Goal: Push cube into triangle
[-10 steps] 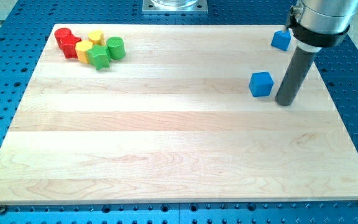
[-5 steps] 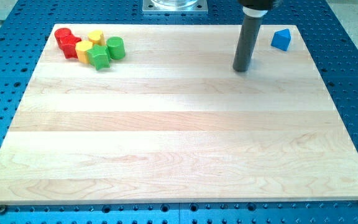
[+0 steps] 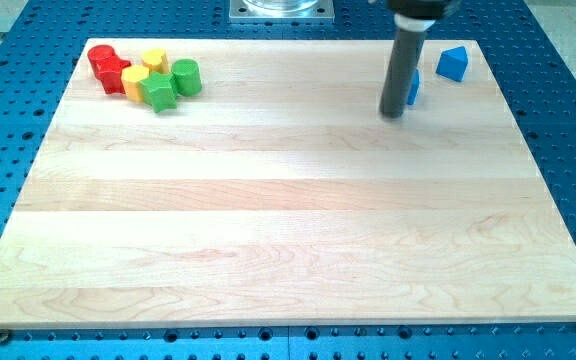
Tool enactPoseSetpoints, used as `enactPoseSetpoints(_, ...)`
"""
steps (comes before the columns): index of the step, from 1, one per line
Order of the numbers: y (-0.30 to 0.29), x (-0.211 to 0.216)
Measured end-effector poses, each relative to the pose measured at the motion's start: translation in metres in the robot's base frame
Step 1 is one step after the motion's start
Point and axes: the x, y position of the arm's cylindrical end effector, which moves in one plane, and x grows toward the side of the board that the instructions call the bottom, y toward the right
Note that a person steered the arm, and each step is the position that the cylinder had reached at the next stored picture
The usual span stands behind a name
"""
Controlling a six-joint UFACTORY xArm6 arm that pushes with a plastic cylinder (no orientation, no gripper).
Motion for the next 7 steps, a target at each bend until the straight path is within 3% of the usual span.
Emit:
enactPoseSetpoints(1,0.043,-0.033)
enactPoseSetpoints(2,0.085,0.020)
enactPoseSetpoints(3,0.151,-0.009)
enactPoseSetpoints(5,0.150,-0.085)
enactPoseSetpoints(6,0.100,-0.085)
enactPoseSetpoints(7,0.101,-0.083)
